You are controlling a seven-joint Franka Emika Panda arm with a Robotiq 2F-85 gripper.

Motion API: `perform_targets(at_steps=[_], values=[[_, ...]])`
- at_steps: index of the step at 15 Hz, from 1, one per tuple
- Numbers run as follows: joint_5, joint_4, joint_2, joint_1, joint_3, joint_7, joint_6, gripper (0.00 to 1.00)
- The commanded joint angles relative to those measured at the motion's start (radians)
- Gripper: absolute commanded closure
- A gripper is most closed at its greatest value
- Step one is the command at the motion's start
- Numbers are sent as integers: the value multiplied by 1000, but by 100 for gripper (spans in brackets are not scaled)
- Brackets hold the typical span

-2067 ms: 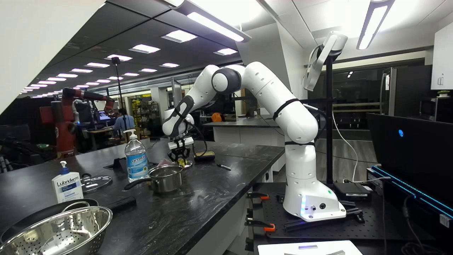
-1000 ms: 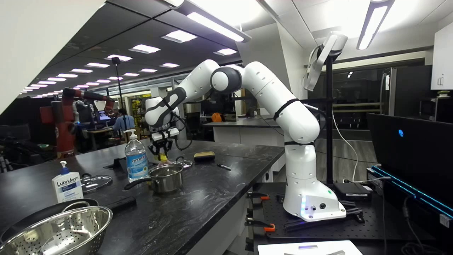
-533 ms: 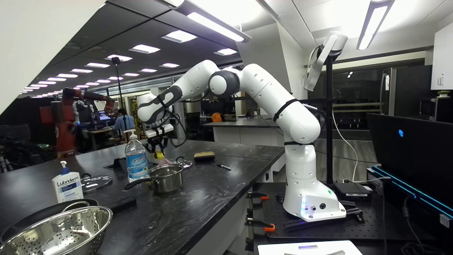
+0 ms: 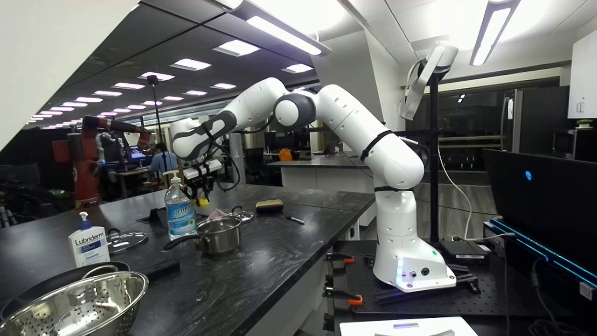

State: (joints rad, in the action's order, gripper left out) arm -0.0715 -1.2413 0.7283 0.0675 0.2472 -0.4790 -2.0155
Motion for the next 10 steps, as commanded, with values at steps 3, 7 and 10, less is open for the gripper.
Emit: perform_targets(at_steps=[3,7,10], values=[[-24,-40,-57,-24,2,-35,3,85],[-45,-204,-193,-52,8,-45,-71,85],[-84,-328,-293,-70,0,-46,-114,85]])
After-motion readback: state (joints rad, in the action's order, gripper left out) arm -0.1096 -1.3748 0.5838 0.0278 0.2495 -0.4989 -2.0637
